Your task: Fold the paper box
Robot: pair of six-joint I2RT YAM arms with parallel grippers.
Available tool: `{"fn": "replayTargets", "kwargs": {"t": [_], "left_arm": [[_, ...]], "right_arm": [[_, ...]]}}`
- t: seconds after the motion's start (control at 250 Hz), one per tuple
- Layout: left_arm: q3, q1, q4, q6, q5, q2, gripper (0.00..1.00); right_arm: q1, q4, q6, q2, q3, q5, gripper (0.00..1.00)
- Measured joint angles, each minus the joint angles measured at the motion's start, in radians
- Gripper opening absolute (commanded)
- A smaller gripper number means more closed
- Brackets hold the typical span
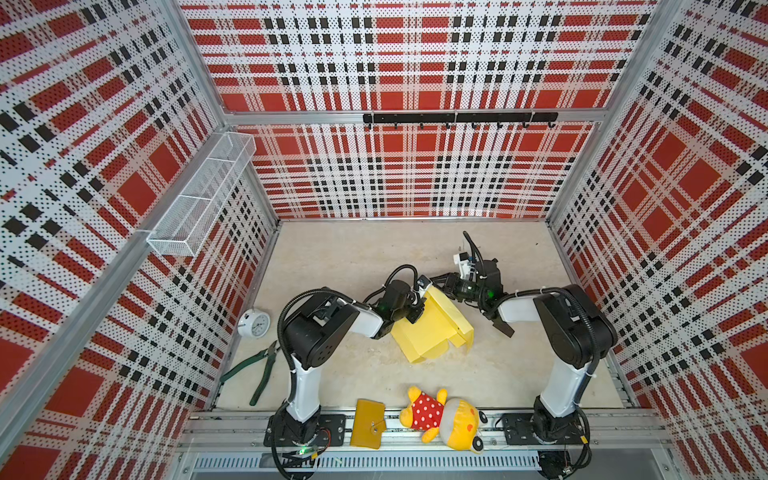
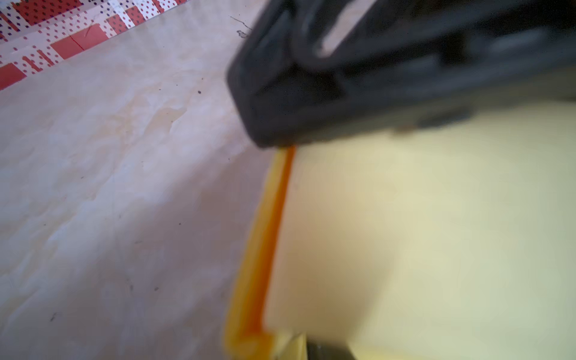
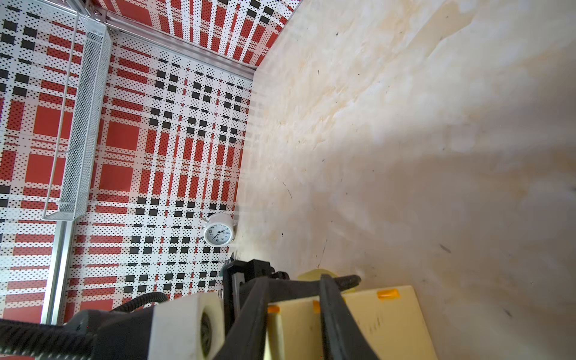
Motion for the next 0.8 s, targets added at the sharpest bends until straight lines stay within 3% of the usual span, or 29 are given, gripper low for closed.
{"fn": "replayTargets", "kwargs": {"t": [0.152,0.408,0.516,0.572,0.648,0.8], "left_arm": [[0.037,0.000,0.003,-0.042,0.006,0.034,0.18],[0.039,0.000,0.024,-0.089,0.012,0.046,0.02],[0.039,0.000,0.034,-0.093,0.013,0.050,0.02],[0.039,0.000,0.037,-0.093,0.013,0.051,0.05],[0.039,-0.001,0.037,-0.095,0.012,0.051,0.18],[0.039,0.000,0.038,-0.120,-0.002,0.051,0.28]], "right_arm": [[0.000,0.003,0.003,0.000,0.000,0.000,0.28],[-0.001,0.015,0.003,0.000,-0.003,0.008,0.26],[-0.001,0.025,0.007,0.000,-0.007,0.011,0.26],[-0.001,0.034,0.011,0.000,-0.011,0.014,0.26],[-0.001,0.040,0.019,0.000,-0.013,0.016,0.26],[0.000,0.024,0.022,-0.010,-0.018,0.016,0.27]]}}
